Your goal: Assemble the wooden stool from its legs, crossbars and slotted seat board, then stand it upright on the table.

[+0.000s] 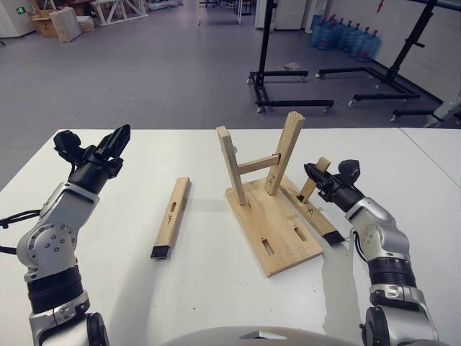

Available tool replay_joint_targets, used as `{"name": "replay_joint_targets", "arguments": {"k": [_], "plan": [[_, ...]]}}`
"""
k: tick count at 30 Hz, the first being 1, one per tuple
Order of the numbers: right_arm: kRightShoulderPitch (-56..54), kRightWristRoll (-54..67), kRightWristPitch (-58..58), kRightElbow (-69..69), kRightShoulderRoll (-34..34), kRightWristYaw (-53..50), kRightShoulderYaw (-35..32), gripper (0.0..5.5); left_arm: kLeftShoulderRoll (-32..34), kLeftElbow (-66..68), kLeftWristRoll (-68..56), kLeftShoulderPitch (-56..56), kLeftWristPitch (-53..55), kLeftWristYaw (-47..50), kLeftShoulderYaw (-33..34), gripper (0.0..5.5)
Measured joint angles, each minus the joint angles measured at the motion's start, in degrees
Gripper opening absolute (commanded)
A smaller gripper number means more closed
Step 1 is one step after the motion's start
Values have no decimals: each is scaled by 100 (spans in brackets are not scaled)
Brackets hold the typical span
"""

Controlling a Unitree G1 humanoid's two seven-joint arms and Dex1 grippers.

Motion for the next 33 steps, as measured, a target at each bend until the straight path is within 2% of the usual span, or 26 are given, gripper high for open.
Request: {"name": "replay_joint_targets", "arguments": {"k": [6, 9, 10, 17, 19, 23, 25, 29, 33], "plan": [[663, -360, -1273, -86, 354, -388, 110, 39, -13, -3, 87, 1, -99, -7, -50, 242], [707, -475, -1504, 10, 408, -484, 204, 39, -46, -3, 165, 1, -111, -32, -103, 242], [698, -477, -1505, 27, 415, -502, 206, 76, -47, -3, 188, 1, -115, -46, -107, 242], [794, -616, -998, 447, 387, -650, 372, 194, -89, 1, 231, 39, -143, -152, -144, 242], [777, -687, -957, 448, 328, -677, 385, 194, -90, 1, 245, 52, -149, -187, -144, 242], [961, -731, -239, -233, -64, -463, 447, 194, -89, 2, 260, 135, -165, -205, -100, 242], [975, -522, 303, -1073, -324, -391, 396, 194, -84, 15, 291, 142, -182, -238, -89, 242], [661, 161, 1635, -2791, -974, -429, 32, 194, -55, 74, 387, 135, -221, -268, -84, 242], [-28, 1029, 2932, -3727, -1246, -954, -479, 194, 15, 92, 438, 100, -231, -364, -73, 242]]}}
